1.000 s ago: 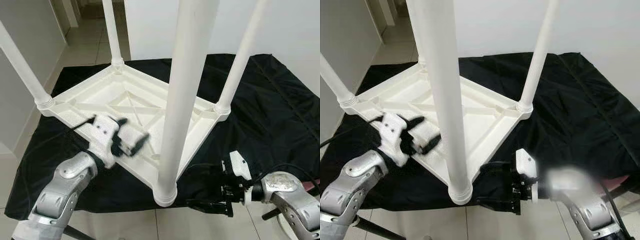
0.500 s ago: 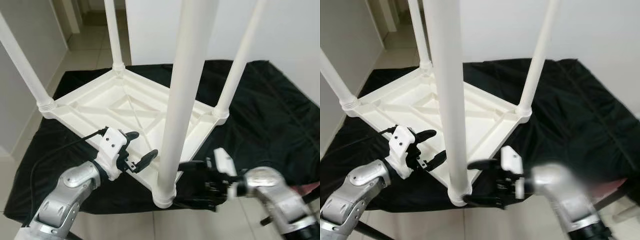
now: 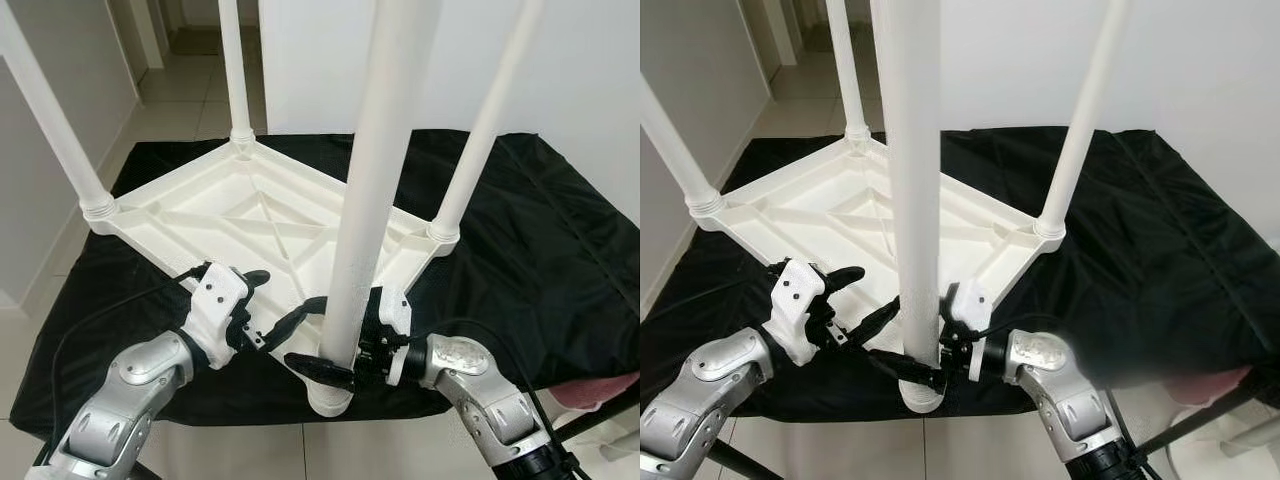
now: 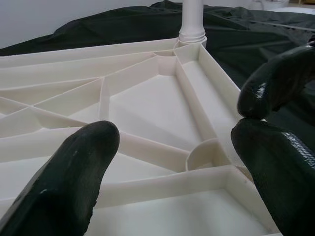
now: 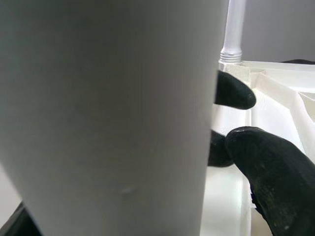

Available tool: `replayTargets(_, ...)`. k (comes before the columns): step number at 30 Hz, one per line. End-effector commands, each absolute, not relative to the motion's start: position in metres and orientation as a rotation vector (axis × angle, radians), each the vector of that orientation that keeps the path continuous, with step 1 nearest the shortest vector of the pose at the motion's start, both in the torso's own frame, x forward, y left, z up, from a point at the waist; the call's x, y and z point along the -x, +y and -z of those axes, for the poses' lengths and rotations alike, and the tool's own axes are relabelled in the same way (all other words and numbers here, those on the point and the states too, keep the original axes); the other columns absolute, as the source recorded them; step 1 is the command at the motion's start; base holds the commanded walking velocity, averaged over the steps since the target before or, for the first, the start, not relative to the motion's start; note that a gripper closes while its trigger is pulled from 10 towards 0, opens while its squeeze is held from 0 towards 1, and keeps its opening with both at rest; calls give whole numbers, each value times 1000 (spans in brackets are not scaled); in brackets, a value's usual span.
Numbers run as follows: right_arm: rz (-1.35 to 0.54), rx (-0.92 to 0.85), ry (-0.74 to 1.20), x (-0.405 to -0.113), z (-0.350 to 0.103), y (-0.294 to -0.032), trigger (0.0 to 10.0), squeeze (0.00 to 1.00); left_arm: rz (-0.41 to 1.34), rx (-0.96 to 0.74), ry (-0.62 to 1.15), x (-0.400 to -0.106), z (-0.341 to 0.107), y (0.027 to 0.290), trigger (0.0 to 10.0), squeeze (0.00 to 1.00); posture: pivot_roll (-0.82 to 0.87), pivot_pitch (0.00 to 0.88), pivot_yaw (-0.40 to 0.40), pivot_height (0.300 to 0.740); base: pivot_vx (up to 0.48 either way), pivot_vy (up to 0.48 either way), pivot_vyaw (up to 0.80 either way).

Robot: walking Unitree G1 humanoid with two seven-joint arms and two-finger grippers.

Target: Building children table

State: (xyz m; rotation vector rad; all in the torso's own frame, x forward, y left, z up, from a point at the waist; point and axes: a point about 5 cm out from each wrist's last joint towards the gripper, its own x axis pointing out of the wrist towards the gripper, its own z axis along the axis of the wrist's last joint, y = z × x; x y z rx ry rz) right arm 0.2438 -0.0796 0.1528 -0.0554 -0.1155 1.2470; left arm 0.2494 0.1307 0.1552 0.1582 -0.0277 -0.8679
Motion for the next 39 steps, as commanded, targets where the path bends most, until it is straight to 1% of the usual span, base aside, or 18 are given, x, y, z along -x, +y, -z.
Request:
replayTargets(1, -1210, 62, -111, -243, -148, -77, 10000, 0, 911, -173, -29, -248, -155, 131, 10000, 0, -4, 15, -7, 740, 0, 0, 0)
replayTargets(3, -1167, 49, -102, -240, -144, -80, 10000, 0, 893, -179, -31, -251, -154, 134, 10000, 0, -18, 12, -6, 740, 0, 0, 0)
replayTargets(4, -1138, 54, -92, -240, -142, -87, 10000, 0, 881, -184, -34, -253, -153, 135, 10000, 0, -23, 12, -4, 740, 0, 0, 0)
replayTargets(7, -1120, 58, -86, -241, -141, -92, 10000, 0, 874, -188, -36, -255, -153, 136, 10000, 0, -23, 12, -4, 740, 0, 0, 0)
replayTargets(11, -1017, 96, -70, -246, -142, -123, 10000, 0, 864, -182, -15, -259, -147, 140, 10000, 0, -56, 10, 8, 740, 0, 0, 0)
replayTargets(14, -1001, 97, -70, -247, -142, -127, 10000, 0, 865, -183, -11, -259, -146, 140, 10000, 0, -58, 10, 11, 740, 0, 0, 0)
replayTargets(15, -958, 113, -65, -249, -142, -137, 10000, 0, 868, -187, -4, -260, -144, 141, 10000, 0, -65, 11, 13, 740, 0, 0, 0)
replayTargets(18, -925, 126, -62, -249, -141, -144, 10000, 0, 868, -195, 2, -260, -142, 142, 10000, 0, -68, 13, 15, 740, 0, 0, 0)
replayTargets(19, -873, 142, -52, -248, -139, -157, 10000, 0, 869, -205, 14, -261, -141, 146, 10000, 0, -71, 14, 19, 740, 0, 0, 0)
replayTargets(23, -838, 145, -40, -247, -137, -165, 10000, 0, 870, -208, 15, -261, -141, 148, 10000, 0, -73, 17, 23, 740, 0, 0, 0)
replayTargets(26, -725, 180, -15, -249, -134, -194, 10000, 0, 900, -210, 26, -259, -140, 147, 10000, 0, -80, 22, 36, 740, 0, 0, 0)
replayTargets(28, -725, 180, -15, -249, -134, -194, 10000, 0, 900, -210, 26, -259, -140, 147, 10000, 0, -80, 22, 36, 740, 0, 0, 0)
replayTargets(29, -692, 182, -13, -249, -134, -201, 10000, 0, 911, -210, 29, -258, -139, 147, 10000, 0, -85, 26, 45, 740, 0, 0, 0)
replayTargets(30, -692, 182, -13, -249, -134, -201, 10000, 0, 911, -210, 29, -258, -139, 147, 10000, 0, -85, 26, 45, 740, 0, 0, 0)
replayTargets(31, -633, 192, -24, -249, -136, -210, 10000, 0, 935, -208, 33, -256, -139, 144, 10000, 0, -91, 34, 56, 740, 0, 0, 0)
replayTargets(34, -615, 198, -31, -249, -136, -213, 10000, 0, 943, -208, 34, -256, -139, 143, 10000, 0, -91, 34, 56, 740, 0, 0, 0)
replayTargets(35, -584, 186, -36, -249, -136, -215, 10000, 0, 953, -207, 33, -256, -139, 141, 10000, 0, -101, 46, 73, 740, 0, 0, 0)
replayTargets(39, -519, 168, -54, -250, -137, -218, 10000, 0, 972, -206, 28, -256, -139, 134, 10000, 0, -103, 50, 79, 740, 0, 0, 0)
